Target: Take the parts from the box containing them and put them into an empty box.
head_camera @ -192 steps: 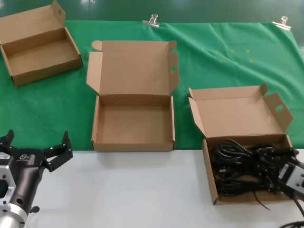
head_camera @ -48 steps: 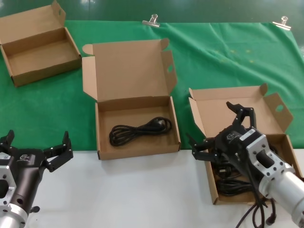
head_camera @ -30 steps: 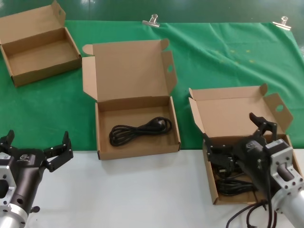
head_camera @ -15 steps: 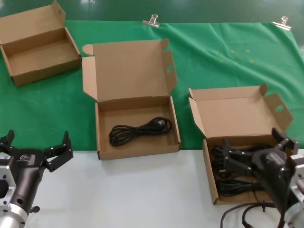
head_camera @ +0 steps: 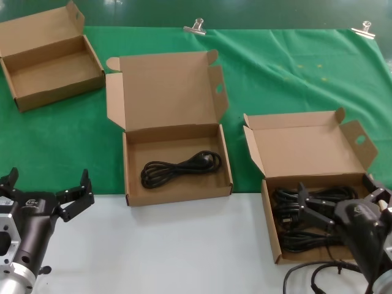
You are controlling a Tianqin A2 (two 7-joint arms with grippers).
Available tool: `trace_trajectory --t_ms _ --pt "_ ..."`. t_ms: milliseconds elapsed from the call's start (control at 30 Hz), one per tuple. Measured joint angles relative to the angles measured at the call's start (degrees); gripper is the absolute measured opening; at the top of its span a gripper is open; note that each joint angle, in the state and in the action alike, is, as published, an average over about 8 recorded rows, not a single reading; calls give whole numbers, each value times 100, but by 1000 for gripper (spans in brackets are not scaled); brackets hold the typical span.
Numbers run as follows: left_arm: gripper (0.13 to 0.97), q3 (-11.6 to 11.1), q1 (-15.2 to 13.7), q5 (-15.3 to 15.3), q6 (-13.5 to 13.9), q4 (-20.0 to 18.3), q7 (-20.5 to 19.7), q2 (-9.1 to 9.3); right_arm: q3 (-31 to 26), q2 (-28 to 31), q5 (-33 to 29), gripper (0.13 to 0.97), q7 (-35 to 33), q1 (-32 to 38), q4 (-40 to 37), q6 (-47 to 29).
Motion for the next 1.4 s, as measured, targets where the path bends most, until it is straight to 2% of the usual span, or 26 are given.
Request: trace_trajectory --t_ms 1400 --pt "966 0 0 0 0 0 0 0 0 0 0 966 0 0 0 0"
